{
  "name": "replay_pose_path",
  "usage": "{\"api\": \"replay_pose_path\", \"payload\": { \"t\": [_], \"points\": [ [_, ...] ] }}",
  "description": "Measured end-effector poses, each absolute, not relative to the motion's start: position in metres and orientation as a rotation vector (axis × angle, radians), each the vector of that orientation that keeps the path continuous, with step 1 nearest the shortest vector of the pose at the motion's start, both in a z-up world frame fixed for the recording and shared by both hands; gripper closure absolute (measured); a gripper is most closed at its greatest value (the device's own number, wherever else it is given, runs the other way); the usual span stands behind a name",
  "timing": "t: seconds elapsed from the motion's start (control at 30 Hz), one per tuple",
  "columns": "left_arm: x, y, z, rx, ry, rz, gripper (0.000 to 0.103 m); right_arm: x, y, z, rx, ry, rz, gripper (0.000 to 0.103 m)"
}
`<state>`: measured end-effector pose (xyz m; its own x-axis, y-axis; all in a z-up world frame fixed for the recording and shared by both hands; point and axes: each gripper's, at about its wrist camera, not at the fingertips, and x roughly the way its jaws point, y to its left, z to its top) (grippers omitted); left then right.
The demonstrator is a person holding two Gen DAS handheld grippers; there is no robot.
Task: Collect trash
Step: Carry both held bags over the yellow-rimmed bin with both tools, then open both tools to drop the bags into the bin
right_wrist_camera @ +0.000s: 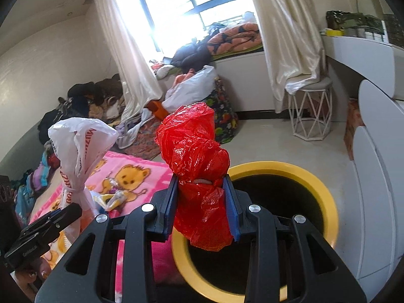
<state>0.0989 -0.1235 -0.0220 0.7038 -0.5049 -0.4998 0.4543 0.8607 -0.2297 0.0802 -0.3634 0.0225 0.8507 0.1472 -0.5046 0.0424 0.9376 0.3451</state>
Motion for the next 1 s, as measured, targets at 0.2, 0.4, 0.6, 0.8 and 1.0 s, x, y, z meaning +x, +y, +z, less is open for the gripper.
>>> {"api": "replay_pose_path", "payload": {
  "t": [0.2,0.4,0.6,0.8,1.0],
  "points": [
    [0.110,-0.145,-0.028,-0.071,0.617,-0.553,0.069,0.072,-0.388,0.017,0.397,0.557,-0.033,0.071],
    [0.120,-0.169,-0.035,-0.056,0.667,-0.573,0.069,0.066,-0.411,0.008,0.441,0.575,-0.100,0.070],
    [0.134,-0.199,-0.044,-0.012,0.707,-0.594,0.069,0.060,-0.423,-0.002,0.468,0.601,-0.133,0.070],
    [0.151,-0.228,-0.059,0.038,0.754,-0.607,0.068,0.058,-0.432,-0.008,0.511,0.611,-0.138,0.067],
    [0.169,-0.231,-0.072,0.000,0.778,-0.600,0.014,0.061,-0.438,-0.017,0.560,0.627,-0.128,0.031]
  ]
}}
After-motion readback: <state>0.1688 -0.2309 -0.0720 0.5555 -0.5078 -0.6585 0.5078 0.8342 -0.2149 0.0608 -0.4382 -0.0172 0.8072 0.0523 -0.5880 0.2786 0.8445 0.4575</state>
